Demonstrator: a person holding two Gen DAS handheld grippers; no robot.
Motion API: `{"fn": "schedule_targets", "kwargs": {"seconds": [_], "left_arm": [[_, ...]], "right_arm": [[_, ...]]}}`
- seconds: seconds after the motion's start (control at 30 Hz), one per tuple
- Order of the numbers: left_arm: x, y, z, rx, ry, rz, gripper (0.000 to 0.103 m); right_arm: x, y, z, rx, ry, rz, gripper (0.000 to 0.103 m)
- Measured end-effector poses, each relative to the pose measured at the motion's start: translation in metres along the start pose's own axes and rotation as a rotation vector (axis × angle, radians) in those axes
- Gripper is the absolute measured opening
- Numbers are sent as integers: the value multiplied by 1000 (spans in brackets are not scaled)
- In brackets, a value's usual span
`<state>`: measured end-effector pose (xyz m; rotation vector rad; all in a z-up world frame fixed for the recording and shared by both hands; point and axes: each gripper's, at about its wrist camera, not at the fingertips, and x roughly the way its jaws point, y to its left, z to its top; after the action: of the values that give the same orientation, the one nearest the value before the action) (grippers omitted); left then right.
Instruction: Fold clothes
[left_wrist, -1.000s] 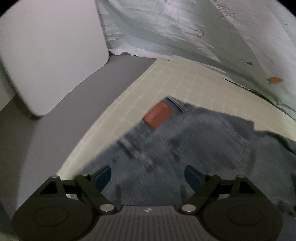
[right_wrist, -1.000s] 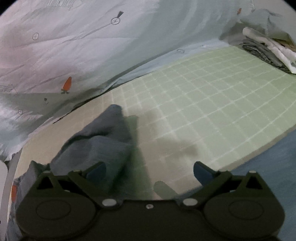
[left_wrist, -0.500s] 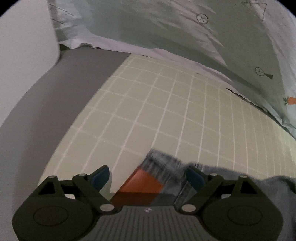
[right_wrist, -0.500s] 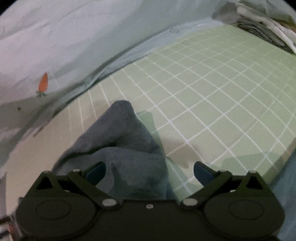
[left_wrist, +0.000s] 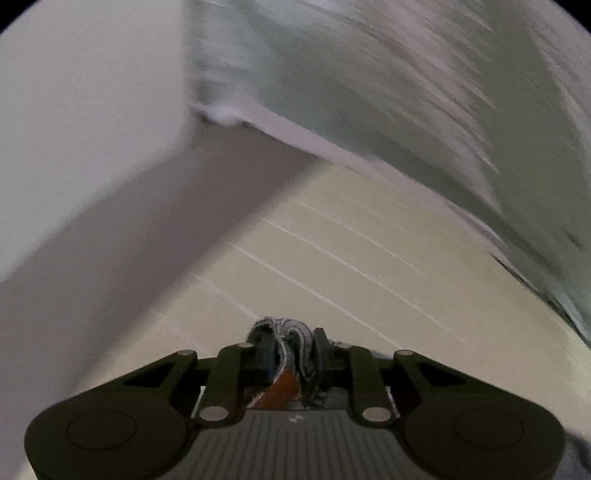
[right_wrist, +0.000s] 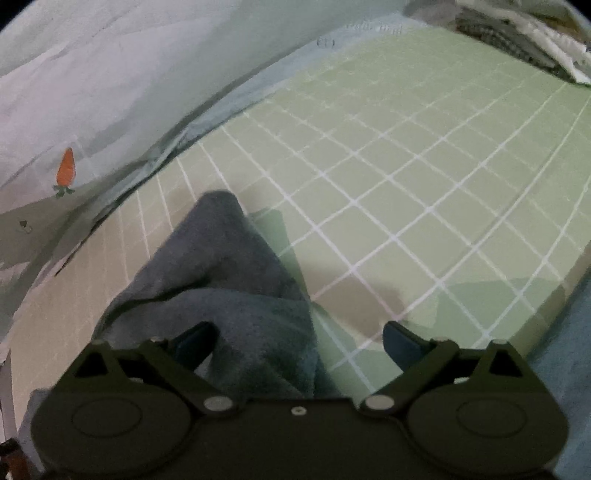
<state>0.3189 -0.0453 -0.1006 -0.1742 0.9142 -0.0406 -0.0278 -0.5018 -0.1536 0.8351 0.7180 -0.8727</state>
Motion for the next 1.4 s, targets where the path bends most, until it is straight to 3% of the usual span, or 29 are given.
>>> {"fn": "schedule_targets", "kwargs": {"seconds": [0.1,0.2,0.23,0.27,0.33,0.47,0.63,0.67,0.73,0.83,0.97,1.07,1.17,1.27,1.4], "left_arm": [[4,24,3,-47,30,13,23],[-9,31,-1,-31,28,-14,39],[-15,31,-4,-22,22,-17,52],[-20,30,-7,-8,24,-19,70],[-27,25,-14,26,36,-22,81],[-45,10,-31,132,60,-72,85],[-52,6,-43,133,98,-87,88],[-52,7,-45,133,99,-84,88],[-51,7,-45,145,100,-66,88],[-47,6,-42,166,97,-34,88],[-47,12,-40,161,103,-29,88],[-43,15,-43,154,127,-18,88],[-39,21,-47,116,171,-28,88],[-34,24,-54,101,212,-25,88],[-30,21,-64,125,247,-16,88]], "right_arm": [[-10,-3,3,6,-37,13,99],[-10,-7,7,18,-47,18,99],[-9,-8,9,22,-46,19,99],[-7,-10,10,25,-45,20,98],[0,-7,12,17,-35,48,99],[20,6,12,-34,11,104,97],[38,30,4,-171,10,68,85],[38,34,3,-196,10,73,67],[38,42,0,-241,12,95,40],[30,49,0,-245,-34,116,15],[-3,59,18,-140,-154,193,11],[-47,102,27,-283,-305,238,10],[-72,144,19,-402,-375,321,10],[-54,175,-13,-522,-293,369,10],[11,189,-76,-606,18,344,11]]}}
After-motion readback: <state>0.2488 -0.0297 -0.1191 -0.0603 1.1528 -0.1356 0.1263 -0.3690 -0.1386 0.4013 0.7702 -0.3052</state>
